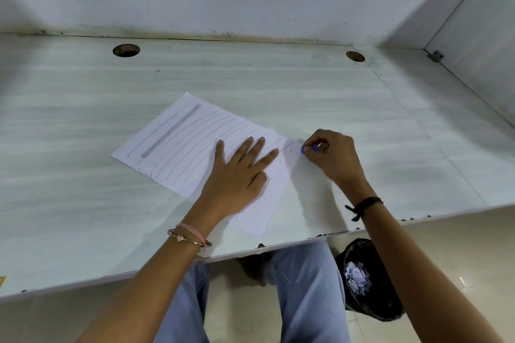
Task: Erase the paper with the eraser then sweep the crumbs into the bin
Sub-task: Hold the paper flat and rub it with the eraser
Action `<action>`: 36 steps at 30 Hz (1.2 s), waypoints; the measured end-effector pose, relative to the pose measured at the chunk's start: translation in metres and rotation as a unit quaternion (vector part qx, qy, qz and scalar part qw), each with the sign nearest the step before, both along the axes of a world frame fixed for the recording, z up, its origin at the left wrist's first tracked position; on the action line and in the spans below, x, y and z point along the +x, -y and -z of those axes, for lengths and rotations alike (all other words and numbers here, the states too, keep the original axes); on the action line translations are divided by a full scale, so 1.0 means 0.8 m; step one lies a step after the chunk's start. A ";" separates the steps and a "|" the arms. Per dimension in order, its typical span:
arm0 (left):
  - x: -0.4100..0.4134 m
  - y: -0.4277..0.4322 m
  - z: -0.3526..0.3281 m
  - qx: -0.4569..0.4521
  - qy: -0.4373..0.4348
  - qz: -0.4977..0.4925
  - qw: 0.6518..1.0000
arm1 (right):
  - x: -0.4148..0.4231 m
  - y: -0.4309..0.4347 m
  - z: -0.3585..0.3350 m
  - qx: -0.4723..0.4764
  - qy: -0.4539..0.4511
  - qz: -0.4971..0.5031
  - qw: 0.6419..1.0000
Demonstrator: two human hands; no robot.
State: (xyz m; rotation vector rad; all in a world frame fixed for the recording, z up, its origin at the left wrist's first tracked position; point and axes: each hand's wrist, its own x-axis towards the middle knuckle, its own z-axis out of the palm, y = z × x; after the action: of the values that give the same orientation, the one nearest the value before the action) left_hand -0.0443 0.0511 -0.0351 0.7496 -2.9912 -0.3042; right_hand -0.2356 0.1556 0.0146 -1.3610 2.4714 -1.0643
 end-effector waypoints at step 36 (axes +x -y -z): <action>0.076 0.012 0.001 0.019 -0.009 -0.067 0.998 | 0.134 -0.024 0.017 -0.019 0.061 -0.201 0.978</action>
State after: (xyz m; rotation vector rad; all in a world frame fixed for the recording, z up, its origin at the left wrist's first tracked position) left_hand 0.0164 0.0418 -0.0361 0.9400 -2.9090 -0.3600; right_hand -0.1286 0.1745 0.0010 -1.6571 1.9812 -1.0612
